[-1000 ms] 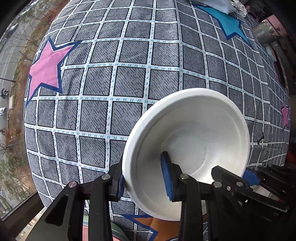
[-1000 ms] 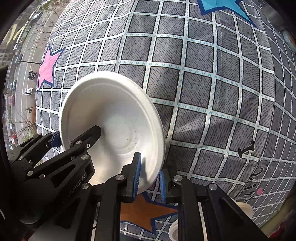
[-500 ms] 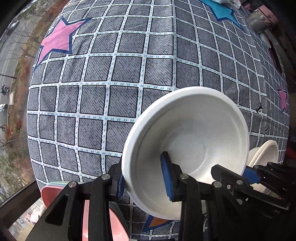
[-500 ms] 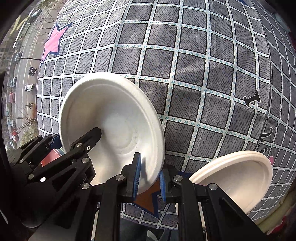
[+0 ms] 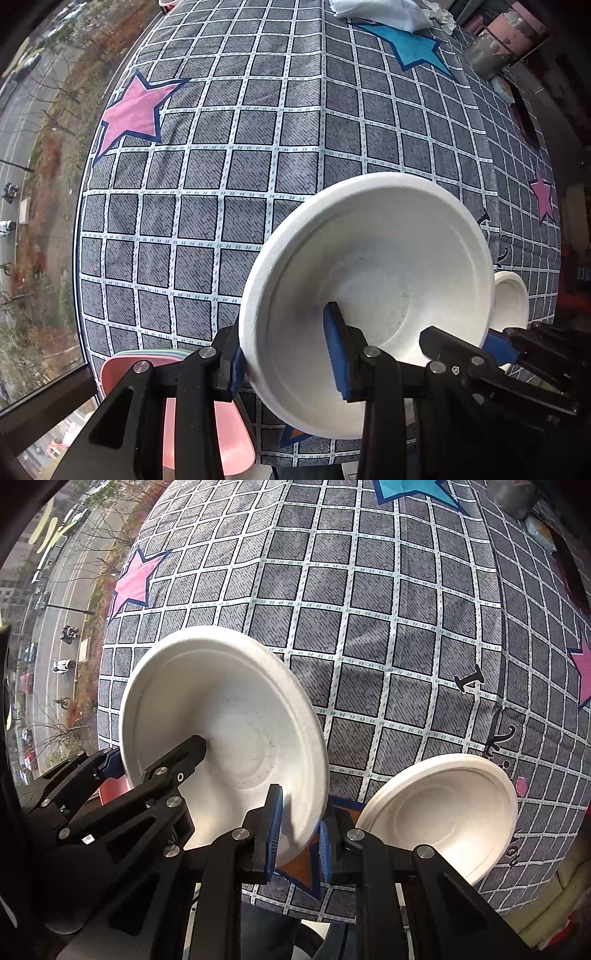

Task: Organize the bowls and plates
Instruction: 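Carry the white bowl over the other white bowl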

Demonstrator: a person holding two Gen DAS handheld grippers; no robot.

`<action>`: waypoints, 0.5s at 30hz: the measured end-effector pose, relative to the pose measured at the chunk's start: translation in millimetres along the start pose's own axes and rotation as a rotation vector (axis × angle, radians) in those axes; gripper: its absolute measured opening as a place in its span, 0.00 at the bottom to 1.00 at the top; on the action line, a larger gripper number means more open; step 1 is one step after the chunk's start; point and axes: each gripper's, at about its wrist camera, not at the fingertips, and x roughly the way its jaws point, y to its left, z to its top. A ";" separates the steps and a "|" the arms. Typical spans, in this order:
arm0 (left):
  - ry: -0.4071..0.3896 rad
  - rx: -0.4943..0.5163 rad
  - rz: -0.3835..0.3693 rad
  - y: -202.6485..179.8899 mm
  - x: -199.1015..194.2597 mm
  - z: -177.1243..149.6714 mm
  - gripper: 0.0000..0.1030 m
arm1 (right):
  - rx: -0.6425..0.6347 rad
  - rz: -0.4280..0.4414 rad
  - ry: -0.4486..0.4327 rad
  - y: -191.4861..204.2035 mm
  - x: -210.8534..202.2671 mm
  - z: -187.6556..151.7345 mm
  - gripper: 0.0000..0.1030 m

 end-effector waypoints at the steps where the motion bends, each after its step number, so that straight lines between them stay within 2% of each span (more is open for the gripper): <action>1: -0.006 0.008 0.001 -2.4 -7.2 -7.6 0.39 | 0.004 0.000 -0.007 -2.7 -2.4 -1.2 0.20; 6: -0.028 0.056 0.005 -34.4 -27.7 -10.8 0.39 | 0.033 0.001 -0.038 -22.4 -21.6 -11.5 0.20; 15: -0.055 0.179 -0.005 -83.3 -33.1 -31.3 0.39 | 0.124 0.003 -0.105 -51.9 -47.5 -38.8 0.20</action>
